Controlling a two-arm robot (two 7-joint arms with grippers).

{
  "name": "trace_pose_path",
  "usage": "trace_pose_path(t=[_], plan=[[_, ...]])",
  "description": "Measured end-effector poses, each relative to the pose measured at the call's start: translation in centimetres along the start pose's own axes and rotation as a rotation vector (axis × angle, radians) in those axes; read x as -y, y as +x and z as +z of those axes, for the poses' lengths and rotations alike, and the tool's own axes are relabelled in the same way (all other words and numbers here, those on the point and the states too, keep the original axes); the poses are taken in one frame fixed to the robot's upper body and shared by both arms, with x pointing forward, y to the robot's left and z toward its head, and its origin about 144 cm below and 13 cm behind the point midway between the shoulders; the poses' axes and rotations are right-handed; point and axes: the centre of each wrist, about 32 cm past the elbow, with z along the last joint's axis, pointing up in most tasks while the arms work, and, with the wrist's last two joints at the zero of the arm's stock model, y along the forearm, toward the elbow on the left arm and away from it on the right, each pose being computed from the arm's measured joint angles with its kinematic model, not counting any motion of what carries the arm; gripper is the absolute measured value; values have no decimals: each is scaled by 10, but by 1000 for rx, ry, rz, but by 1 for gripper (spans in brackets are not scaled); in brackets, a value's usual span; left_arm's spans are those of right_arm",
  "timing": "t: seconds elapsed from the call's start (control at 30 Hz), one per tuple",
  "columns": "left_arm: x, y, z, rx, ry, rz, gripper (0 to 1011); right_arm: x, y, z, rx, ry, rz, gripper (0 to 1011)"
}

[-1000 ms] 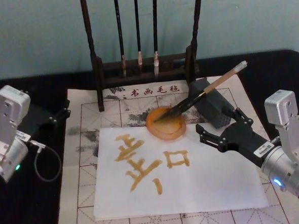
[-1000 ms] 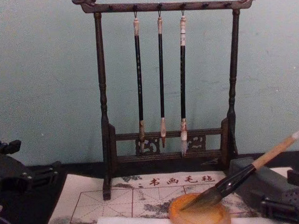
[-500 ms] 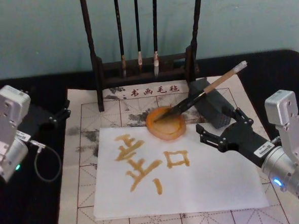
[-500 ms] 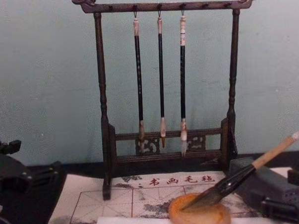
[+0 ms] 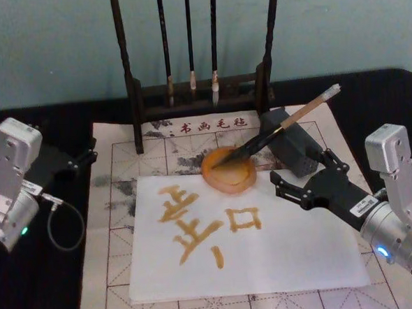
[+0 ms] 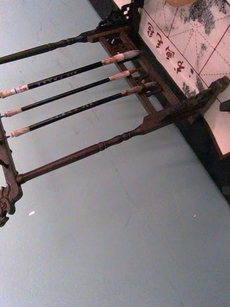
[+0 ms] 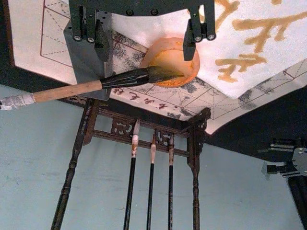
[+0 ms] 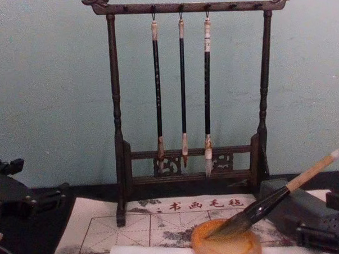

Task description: Pick up the brush from the inkstone, write on the paper, then place the brush back to its original position.

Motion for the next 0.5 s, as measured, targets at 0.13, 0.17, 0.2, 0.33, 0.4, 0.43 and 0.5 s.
trace_pose_path(t=[0.13, 0.17, 0.2, 0.33, 0.4, 0.43, 0.5], plan=[[0, 0, 0, 0, 0, 0, 1001, 0, 0, 0, 0, 0, 0, 1000], [0, 0, 0, 0, 0, 0, 1001, 0, 0, 0, 0, 0, 0, 1000], [0, 0, 0, 0, 0, 0, 1001, 0, 0, 0, 0, 0, 0, 1000], [0, 0, 0, 0, 0, 0, 1001, 0, 0, 0, 0, 0, 0, 1000], [0, 0, 0, 0, 0, 0, 1001, 0, 0, 0, 0, 0, 0, 1000], [0, 0, 0, 0, 0, 0, 1001, 0, 0, 0, 0, 0, 0, 1000], [0, 0, 0, 0, 0, 0, 1001, 0, 0, 0, 0, 0, 0, 1000]])
